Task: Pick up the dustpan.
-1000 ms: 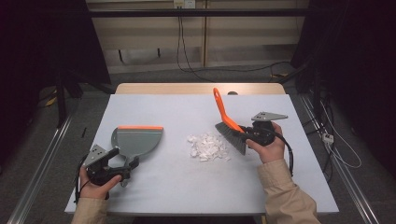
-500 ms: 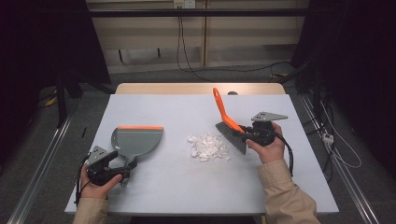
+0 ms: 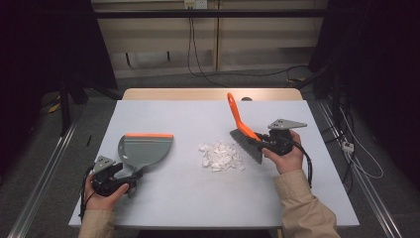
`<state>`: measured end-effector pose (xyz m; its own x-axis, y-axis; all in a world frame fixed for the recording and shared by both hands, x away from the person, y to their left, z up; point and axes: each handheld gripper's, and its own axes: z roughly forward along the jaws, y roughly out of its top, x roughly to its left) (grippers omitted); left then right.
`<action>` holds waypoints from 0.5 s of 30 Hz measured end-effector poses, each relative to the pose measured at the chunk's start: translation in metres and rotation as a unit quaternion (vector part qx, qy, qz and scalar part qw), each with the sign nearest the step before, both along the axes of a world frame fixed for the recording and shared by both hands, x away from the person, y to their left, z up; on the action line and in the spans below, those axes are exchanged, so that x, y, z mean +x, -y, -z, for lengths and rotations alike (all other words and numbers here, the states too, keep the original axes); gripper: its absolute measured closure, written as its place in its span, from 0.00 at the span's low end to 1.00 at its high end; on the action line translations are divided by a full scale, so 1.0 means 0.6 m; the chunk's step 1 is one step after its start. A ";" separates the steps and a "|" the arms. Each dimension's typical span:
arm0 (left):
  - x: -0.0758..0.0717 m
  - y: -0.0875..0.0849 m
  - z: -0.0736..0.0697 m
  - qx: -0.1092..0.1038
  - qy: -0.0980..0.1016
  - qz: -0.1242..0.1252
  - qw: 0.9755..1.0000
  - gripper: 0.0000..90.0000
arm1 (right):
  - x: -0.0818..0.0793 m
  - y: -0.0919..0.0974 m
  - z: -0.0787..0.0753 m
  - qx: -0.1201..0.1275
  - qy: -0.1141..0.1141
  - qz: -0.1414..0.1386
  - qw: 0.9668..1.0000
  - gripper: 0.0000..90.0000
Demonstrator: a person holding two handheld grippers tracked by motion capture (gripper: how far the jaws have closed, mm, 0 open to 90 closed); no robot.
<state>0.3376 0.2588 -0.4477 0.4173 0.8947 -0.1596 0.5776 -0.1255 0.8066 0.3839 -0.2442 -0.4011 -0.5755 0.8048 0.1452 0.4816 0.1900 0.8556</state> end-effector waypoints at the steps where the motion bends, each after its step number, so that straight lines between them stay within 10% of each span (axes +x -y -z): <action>1: 0.000 0.000 0.000 -0.001 -0.003 0.000 1.000 0.20 | 0.000 0.000 0.000 0.000 0.000 0.000 1.000 0.80; 15: 0.005 0.007 -0.007 0.009 -0.022 -0.007 1.000 0.39 | 0.000 0.004 0.000 -0.001 0.003 0.004 1.000 0.80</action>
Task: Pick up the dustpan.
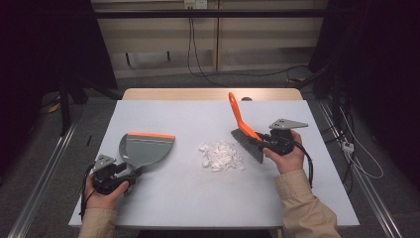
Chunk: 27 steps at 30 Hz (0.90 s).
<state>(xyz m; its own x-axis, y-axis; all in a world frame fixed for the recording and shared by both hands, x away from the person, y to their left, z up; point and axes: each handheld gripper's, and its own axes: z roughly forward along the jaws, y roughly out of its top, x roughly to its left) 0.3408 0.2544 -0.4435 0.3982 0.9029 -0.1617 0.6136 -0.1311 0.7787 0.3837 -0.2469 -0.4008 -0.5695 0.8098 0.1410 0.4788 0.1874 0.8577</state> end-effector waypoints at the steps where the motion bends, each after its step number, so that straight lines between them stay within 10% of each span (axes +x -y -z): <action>1: 0.001 0.002 -0.002 0.006 -0.008 -0.003 1.000 0.39 | 0.000 0.000 0.000 0.000 -0.001 0.001 1.000 0.80; 27: 0.028 0.039 0.002 0.071 -0.055 -0.025 0.996 0.49 | 0.000 -0.006 0.001 -0.006 -0.001 -0.003 1.000 0.80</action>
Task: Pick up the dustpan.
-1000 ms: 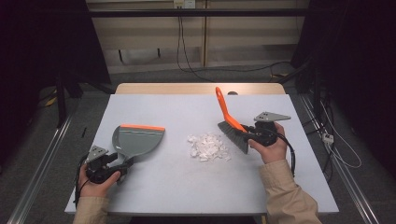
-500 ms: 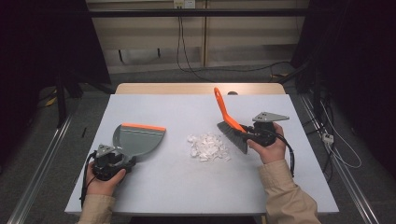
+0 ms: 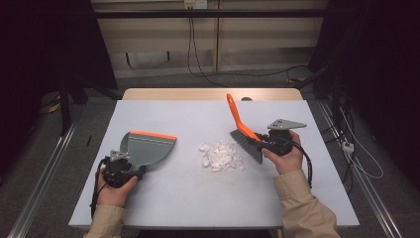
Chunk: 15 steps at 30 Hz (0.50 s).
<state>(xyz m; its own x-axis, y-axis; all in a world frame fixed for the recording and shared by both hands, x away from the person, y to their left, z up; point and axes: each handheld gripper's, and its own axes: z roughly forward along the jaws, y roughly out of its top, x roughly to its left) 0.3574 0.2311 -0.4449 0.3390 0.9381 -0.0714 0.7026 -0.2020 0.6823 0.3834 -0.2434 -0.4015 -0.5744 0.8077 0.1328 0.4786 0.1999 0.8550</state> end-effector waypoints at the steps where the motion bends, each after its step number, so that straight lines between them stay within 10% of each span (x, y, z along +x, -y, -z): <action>1: 0.001 0.001 -0.001 0.004 0.000 -0.002 1.000 0.49 | 0.000 0.000 0.000 0.000 0.000 0.000 1.000 0.80; 15: 0.008 0.004 -0.005 0.029 -0.018 0.024 0.999 0.70 | 0.000 0.001 0.003 -0.002 0.000 0.000 1.000 0.80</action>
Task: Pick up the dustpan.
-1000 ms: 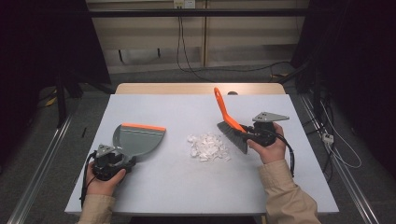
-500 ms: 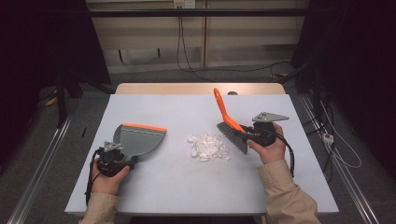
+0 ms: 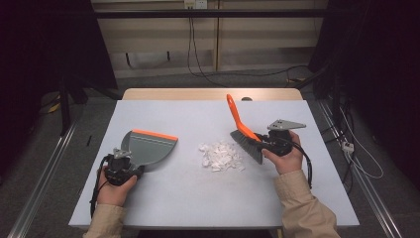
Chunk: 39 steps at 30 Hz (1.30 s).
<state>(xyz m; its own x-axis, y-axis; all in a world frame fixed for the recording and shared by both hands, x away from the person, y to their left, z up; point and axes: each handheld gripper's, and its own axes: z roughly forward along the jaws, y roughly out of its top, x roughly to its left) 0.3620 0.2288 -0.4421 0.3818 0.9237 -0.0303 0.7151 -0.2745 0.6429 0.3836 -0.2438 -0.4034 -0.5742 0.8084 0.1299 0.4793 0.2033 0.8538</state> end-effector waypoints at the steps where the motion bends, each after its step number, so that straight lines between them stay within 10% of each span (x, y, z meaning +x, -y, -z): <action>1: 0.000 0.000 0.000 0.000 -0.001 0.000 1.000 0.70 | 0.000 0.000 0.000 0.000 0.000 0.000 1.000 0.80; 24: -0.022 0.001 -0.038 -0.043 0.004 0.075 0.996 0.71 | -0.001 -0.005 0.004 -0.007 0.005 0.000 1.000 0.80; 39: -0.031 -0.007 -0.046 -0.051 -0.004 0.145 0.988 0.71 | -0.003 -0.025 0.009 -0.025 0.010 0.003 1.000 0.80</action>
<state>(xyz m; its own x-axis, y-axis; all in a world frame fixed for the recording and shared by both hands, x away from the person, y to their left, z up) 0.3434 0.2330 -0.4146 0.6300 0.7670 -0.1216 0.6211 -0.4037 0.6718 0.3818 -0.2286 -0.4086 -0.5718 0.8167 0.0773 0.4639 0.2442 0.8516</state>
